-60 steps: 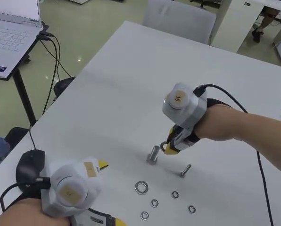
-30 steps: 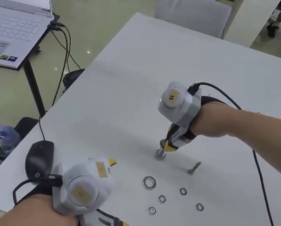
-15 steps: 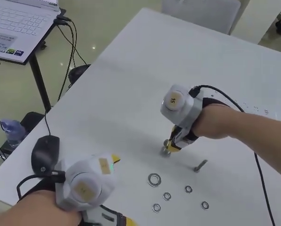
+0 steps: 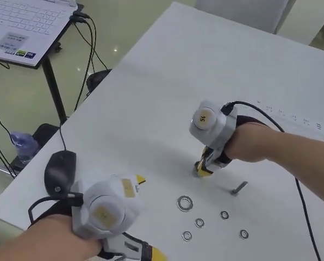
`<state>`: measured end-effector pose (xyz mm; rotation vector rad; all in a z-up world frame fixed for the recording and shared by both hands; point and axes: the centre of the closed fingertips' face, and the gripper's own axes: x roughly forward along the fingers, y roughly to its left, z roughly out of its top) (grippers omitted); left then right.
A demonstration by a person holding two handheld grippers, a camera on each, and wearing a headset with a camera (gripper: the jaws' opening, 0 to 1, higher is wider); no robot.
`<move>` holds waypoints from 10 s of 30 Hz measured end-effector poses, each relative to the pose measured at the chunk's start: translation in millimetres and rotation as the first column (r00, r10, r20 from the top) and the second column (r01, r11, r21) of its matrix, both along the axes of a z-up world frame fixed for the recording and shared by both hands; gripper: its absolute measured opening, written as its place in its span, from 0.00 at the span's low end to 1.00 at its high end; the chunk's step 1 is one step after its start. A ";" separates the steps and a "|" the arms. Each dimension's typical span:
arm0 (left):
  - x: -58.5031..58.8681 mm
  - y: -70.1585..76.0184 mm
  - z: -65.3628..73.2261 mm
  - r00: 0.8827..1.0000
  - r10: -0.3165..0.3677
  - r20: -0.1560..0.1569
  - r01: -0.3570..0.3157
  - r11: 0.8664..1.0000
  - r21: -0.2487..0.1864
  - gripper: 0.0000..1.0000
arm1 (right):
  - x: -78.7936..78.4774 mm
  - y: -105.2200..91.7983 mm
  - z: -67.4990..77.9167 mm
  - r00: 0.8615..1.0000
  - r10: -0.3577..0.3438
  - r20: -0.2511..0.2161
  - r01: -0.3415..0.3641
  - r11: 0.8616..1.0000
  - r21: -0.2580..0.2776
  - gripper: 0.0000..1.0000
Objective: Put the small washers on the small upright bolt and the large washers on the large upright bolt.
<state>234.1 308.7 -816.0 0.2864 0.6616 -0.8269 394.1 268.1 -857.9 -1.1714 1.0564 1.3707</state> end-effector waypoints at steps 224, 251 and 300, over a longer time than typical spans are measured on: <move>-3.0 -2.5 18.9 1.000 0.011 -0.003 -0.011 1.000 -0.022 0.90 | -0.7 -18.9 66.1 0.983 -0.181 0.040 0.176 0.978 0.111 0.21; -2.6 4.3 10.2 1.000 0.013 -0.025 -0.013 1.000 -0.015 0.89 | 1.3 -3.2 42.1 0.990 -0.143 0.013 0.142 0.989 0.039 0.22; 2.0 0.2 17.4 1.000 0.014 0.025 -0.012 0.998 -0.059 0.87 | -0.8 -1.7 -7.0 0.996 -0.088 0.031 0.089 0.995 -0.045 0.23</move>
